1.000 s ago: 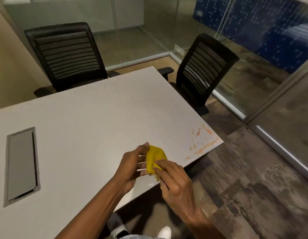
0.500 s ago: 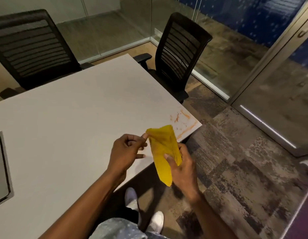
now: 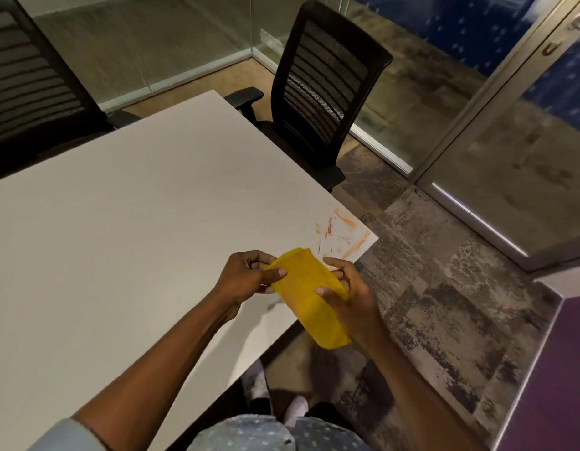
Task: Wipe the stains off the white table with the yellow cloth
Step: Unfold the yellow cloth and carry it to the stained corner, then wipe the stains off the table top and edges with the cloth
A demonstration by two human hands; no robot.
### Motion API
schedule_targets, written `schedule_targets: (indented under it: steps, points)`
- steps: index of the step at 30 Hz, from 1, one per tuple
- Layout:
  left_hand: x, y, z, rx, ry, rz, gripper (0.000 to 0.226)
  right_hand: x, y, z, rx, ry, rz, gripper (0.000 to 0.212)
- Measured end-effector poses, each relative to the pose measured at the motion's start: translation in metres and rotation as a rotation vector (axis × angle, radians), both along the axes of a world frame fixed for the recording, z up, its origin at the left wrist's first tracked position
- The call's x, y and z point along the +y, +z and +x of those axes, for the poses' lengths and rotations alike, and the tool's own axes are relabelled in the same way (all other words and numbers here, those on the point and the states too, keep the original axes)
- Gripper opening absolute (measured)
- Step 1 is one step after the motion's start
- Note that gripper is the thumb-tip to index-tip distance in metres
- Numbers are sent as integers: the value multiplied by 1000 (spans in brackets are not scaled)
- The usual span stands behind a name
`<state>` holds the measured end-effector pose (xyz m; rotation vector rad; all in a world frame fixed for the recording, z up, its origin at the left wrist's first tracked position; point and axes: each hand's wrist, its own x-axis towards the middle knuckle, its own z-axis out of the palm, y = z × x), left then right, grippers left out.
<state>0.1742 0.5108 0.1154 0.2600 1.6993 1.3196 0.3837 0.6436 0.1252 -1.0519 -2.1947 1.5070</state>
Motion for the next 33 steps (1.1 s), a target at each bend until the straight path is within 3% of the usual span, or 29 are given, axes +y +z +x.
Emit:
schedule_targets:
  steps: [2,4,6,12,16,19,21,24,33]
  points:
    - [7,-19,-4,28,42,-78,23,-1,-20,-12,-79,-67,208,60]
    - [13,-39,-4,108,36,-161,22,-5,-39,-24,-181,-95,263,33]
    - [17,-59,-6,193,11,-227,22,-9,-58,-36,-293,-59,304,29]
    - [27,-114,-14,377,-129,-300,28,-5,-117,-50,-468,65,434,38]
    - [21,-139,-16,628,-273,-268,29,2,-149,-43,-546,98,586,43]
    - [13,-147,-18,869,-352,-306,38,-2,-171,-34,-460,225,741,48]
    - [8,-155,-19,972,-413,-318,52,-4,-184,-32,-373,399,736,58]
    - [2,-169,-17,1023,-535,-358,70,-1,-200,-33,-393,524,706,69]
    - [8,-189,9,1034,-480,-393,67,4,-202,-33,-548,459,700,69]
